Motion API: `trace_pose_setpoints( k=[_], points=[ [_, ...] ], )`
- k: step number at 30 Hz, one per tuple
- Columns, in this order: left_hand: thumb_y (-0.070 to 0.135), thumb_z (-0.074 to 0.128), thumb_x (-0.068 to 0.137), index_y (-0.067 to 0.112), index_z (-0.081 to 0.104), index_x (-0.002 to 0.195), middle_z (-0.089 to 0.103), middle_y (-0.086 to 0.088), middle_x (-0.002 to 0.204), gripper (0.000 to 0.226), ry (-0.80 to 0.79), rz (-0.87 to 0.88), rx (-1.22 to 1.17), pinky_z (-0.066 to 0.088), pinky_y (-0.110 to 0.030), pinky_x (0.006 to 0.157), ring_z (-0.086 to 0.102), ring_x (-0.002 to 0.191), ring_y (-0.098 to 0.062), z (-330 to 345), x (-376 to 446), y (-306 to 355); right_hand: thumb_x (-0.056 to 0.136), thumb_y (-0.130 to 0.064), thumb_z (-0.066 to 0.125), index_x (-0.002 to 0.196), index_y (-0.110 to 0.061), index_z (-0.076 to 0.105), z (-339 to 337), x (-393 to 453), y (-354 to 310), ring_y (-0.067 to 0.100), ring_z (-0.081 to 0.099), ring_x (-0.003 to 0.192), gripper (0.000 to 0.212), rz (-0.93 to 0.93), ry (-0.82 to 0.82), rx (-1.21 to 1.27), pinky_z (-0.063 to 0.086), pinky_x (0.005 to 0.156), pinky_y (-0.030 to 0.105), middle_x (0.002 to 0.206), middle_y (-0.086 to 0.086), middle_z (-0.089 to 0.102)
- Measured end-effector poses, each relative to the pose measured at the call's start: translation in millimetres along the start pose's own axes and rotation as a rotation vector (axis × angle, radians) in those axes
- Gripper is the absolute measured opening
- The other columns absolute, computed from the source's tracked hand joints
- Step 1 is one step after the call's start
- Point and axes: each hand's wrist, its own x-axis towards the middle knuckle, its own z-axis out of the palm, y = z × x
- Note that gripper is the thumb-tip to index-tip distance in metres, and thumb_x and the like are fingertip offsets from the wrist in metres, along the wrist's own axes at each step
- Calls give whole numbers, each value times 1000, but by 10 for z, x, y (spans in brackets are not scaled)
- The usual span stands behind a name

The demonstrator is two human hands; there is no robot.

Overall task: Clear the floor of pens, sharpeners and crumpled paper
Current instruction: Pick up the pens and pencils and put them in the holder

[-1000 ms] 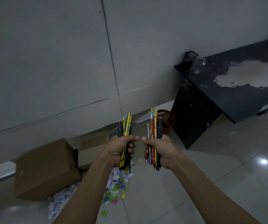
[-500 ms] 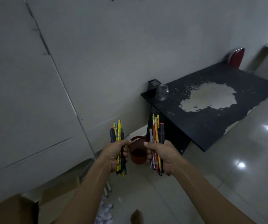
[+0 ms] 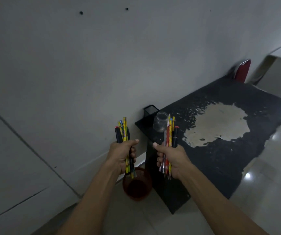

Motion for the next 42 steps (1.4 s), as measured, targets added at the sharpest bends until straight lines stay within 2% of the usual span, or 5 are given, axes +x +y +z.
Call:
trace_pose_setpoints(
  k=[9, 16, 26, 31, 42],
  points=[
    [10, 70, 83, 11, 52, 76, 43, -4, 49, 19, 130, 33, 21, 36, -25, 45, 38, 38, -15, 648, 1170, 436, 76, -6, 79, 101, -1, 57, -81, 1692, -819, 17, 53, 45, 34, -94, 111, 197, 50, 50, 30, 53, 5, 54],
    [9, 69, 84, 9, 53, 83, 44, -4, 48, 16, 254, -64, -51, 36, -25, 43, 38, 36, -14, 864, 1897, 544, 79, -4, 77, 76, -15, 51, 131, 2993, -1355, 19, 53, 53, 29, -127, 119, 339, 50, 52, 29, 67, 6, 53],
    [8, 68, 85, 8, 49, 76, 42, -5, 47, 21, 352, -139, -126, 37, -24, 42, 36, 35, -16, 767, 2158, 392, 84, -11, 74, 118, -2, 62, 556, 4060, -1091, 22, 68, 91, 38, -249, 433, 285, 60, 79, 37, 110, 13, 69],
    [8, 68, 85, 6, 52, 79, 40, -4, 46, 18, 386, -156, -143, 35, -24, 42, 35, 34, -16, 699, 2200, 400, 85, -10, 73, 112, -19, 62, 675, 4142, -905, -2, 63, 85, 31, -455, 476, 198, 53, 74, 11, 94, -12, 65],
    [7, 67, 86, 8, 53, 77, 40, -4, 47, 17, 405, -131, -178, 34, -28, 47, 36, 36, -17, 564, 2340, 371, 82, -8, 74, 92, -10, 61, 662, 4290, -652, 6, 63, 79, 17, -518, 484, -83, 51, 75, 15, 80, -10, 62]
  ],
)
